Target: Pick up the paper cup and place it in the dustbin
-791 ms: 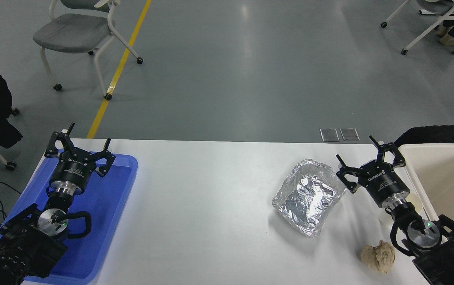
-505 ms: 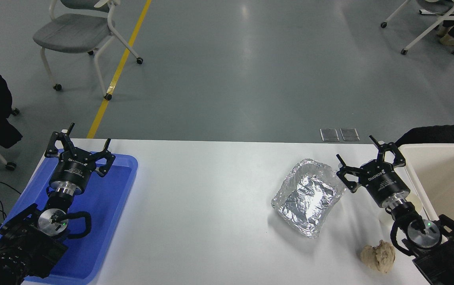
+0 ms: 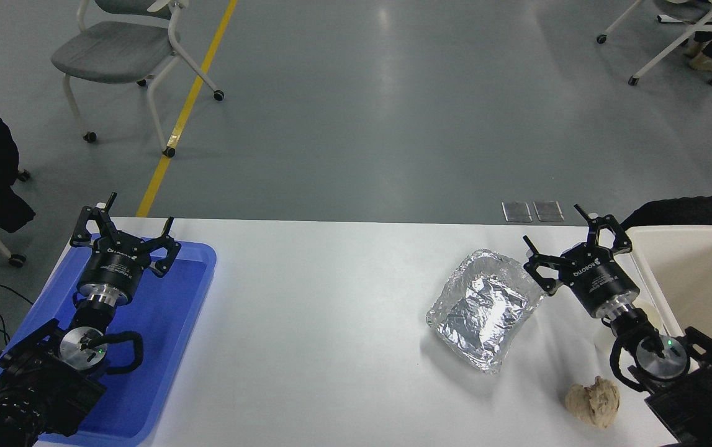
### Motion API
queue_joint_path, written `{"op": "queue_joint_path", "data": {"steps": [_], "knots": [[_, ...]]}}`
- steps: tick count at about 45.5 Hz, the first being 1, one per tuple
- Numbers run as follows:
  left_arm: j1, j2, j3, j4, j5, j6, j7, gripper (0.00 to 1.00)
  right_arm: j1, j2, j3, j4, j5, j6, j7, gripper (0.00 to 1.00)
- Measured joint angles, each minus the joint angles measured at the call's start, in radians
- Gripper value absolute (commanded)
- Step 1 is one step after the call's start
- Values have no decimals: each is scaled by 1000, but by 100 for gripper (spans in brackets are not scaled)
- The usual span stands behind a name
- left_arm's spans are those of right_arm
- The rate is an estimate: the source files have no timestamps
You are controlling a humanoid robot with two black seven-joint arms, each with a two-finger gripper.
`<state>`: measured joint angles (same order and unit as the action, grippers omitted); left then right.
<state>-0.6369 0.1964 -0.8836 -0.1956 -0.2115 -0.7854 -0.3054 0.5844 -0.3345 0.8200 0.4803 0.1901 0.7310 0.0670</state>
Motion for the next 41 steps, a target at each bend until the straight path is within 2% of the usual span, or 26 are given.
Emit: {"op": "queue_joint_path", "data": {"steps": [10,22,32,41], "knots": [[0,1,0,0,0,0,0,100,120,-153,-110,106,-174,-2,-3,100],[0,1,0,1,0,0,0,100,349,-304,-401,218,-416,-8,-19,100],[0,1,0,0,0,0,0,100,616,-348,-774,285,-546,-6,-30,100],[-1,0,0,0,0,0,0,100,920,-342,-1193,414,-594,-5,-33,100]]}}
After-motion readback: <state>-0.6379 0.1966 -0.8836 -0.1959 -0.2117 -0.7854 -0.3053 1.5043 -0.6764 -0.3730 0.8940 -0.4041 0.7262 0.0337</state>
